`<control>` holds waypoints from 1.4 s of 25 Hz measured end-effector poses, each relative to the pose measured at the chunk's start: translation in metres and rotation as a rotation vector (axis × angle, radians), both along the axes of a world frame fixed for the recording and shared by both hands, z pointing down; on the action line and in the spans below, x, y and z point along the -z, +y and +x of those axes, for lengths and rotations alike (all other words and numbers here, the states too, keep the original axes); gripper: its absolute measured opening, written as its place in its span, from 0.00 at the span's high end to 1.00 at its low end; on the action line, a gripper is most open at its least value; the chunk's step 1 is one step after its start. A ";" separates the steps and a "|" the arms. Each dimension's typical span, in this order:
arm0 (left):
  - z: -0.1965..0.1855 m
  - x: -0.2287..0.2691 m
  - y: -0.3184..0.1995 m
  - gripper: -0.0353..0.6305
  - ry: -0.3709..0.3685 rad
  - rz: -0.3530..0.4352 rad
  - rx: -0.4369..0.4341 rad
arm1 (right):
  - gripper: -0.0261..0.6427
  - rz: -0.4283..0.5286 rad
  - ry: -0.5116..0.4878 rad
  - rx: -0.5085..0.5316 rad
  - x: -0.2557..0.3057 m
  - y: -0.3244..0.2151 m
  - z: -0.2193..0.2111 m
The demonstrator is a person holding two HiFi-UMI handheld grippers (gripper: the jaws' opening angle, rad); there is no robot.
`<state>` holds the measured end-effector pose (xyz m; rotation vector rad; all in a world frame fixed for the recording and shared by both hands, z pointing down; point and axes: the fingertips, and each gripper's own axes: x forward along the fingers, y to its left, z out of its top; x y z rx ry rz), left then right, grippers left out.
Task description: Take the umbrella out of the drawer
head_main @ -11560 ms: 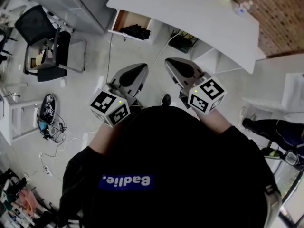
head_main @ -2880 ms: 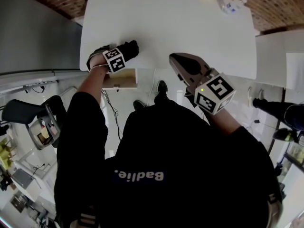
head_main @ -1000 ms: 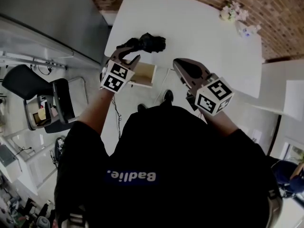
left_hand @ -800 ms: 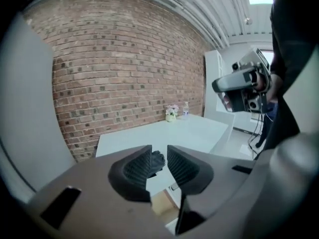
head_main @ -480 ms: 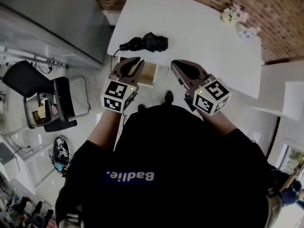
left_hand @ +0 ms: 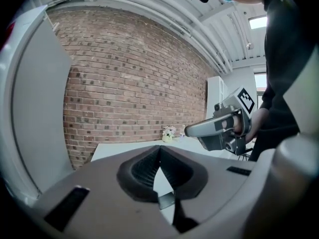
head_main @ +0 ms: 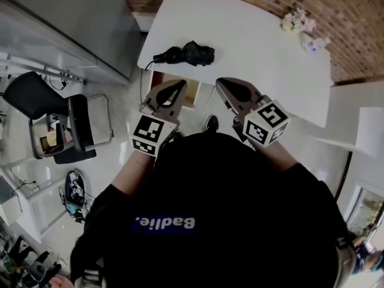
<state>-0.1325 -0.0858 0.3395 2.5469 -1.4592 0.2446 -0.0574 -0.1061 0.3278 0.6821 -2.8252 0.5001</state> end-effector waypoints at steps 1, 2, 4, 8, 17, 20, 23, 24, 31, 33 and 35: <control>0.001 0.002 0.001 0.94 0.002 0.005 0.000 | 0.92 0.000 0.000 0.004 0.000 0.001 -0.001; 0.002 0.004 0.002 0.94 0.003 0.009 -0.001 | 0.92 0.001 0.000 0.007 0.000 0.001 -0.002; 0.005 0.006 0.004 0.94 -0.002 0.014 -0.009 | 0.92 0.001 0.001 0.015 -0.001 0.003 -0.004; 0.009 0.008 0.007 0.94 -0.007 0.021 -0.025 | 0.92 -0.001 0.002 0.028 -0.001 0.006 -0.004; 0.016 0.018 0.012 0.94 -0.006 0.039 -0.037 | 0.92 0.019 -0.015 0.047 0.004 0.013 -0.004; 0.018 0.019 0.014 0.94 -0.005 0.042 -0.040 | 0.92 0.022 -0.020 0.050 0.005 0.015 -0.003; 0.021 0.019 0.016 0.94 -0.005 0.045 -0.045 | 0.92 0.022 -0.023 0.050 0.004 0.017 -0.002; 0.022 0.020 0.017 0.94 -0.005 0.046 -0.047 | 0.92 0.022 -0.024 0.050 0.005 0.018 -0.002; 0.027 0.025 0.021 0.94 -0.004 0.055 -0.057 | 0.92 0.022 -0.027 0.046 0.005 0.021 0.000; 0.027 0.026 0.022 0.94 -0.003 0.058 -0.058 | 0.92 0.022 -0.028 0.046 0.005 0.022 0.000; 0.028 0.026 0.023 0.94 -0.003 0.059 -0.060 | 0.92 0.022 -0.029 0.045 0.005 0.023 0.000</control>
